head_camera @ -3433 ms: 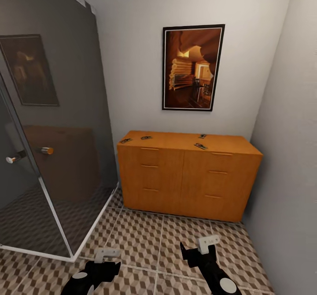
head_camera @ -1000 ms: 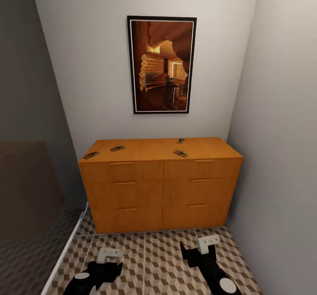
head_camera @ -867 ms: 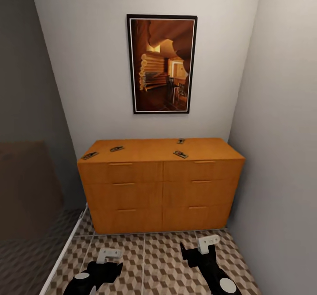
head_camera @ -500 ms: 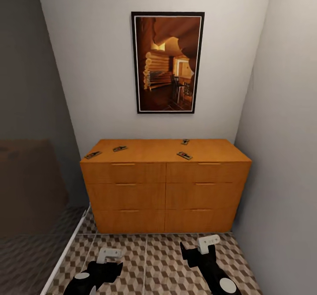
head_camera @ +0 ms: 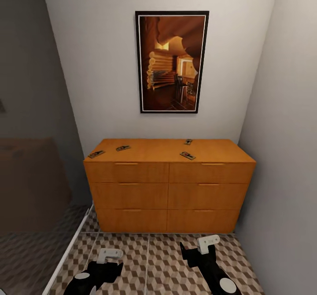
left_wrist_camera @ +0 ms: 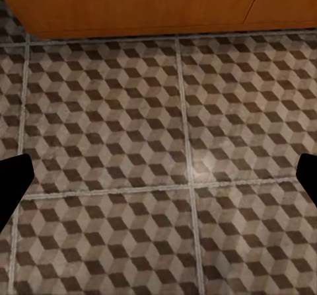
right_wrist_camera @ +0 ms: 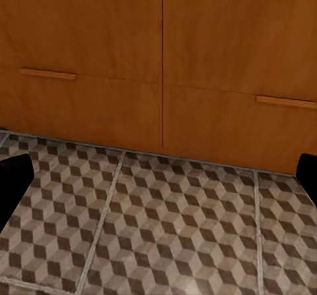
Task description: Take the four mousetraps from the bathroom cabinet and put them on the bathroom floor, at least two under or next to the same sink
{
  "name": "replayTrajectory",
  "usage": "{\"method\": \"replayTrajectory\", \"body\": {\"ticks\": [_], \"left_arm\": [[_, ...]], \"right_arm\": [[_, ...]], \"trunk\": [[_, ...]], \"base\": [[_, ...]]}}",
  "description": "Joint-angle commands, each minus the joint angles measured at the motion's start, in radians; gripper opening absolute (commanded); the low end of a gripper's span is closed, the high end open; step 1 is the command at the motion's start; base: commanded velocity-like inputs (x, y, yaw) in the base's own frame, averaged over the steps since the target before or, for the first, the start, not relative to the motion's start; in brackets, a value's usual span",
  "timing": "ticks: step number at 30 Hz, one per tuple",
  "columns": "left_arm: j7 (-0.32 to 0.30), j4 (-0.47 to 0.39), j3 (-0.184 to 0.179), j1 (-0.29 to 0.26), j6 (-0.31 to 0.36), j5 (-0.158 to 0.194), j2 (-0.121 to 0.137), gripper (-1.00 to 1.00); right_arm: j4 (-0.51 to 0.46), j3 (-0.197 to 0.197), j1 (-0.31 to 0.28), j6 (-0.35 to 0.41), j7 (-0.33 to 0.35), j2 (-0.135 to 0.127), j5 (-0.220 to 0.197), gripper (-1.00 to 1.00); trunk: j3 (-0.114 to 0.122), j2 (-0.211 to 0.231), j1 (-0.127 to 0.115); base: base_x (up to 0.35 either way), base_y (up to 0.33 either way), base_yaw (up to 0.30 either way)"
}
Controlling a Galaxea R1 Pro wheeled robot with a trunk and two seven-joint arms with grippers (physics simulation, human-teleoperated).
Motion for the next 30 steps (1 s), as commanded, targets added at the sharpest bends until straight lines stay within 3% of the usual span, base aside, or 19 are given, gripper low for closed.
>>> {"method": "replayTrajectory", "body": {"ticks": [1,11,21,30], "left_arm": [[0.001,-0.001,0.000,-0.001,0.005,0.001,0.000,1.00],[0.001,0.007,-0.027,-0.001,0.004,0.001,-0.022,1.00],[0.001,0.009,-0.030,-0.001,0.005,0.001,-0.025,1.00],[0.001,0.008,-0.031,-0.001,0.005,0.001,-0.026,1.00]], "right_arm": [[-0.002,0.001,-0.001,0.006,-0.004,0.000,0.000,1.00],[-0.002,0.001,-0.001,0.005,0.000,-0.002,0.000,1.00],[-0.002,0.001,-0.001,0.004,0.001,-0.003,0.000,1.00],[0.002,0.001,-0.001,0.004,0.000,-0.004,0.000,1.00]], "trunk": [[-0.001,-0.001,0.000],[-0.001,-0.001,0.000],[-0.001,-0.001,0.000],[-0.001,-0.001,0.000]], "base": [[0.000,0.000,0.002],[0.000,0.000,0.000],[0.006,0.000,0.000],[0.146,0.000,0.000]]}}
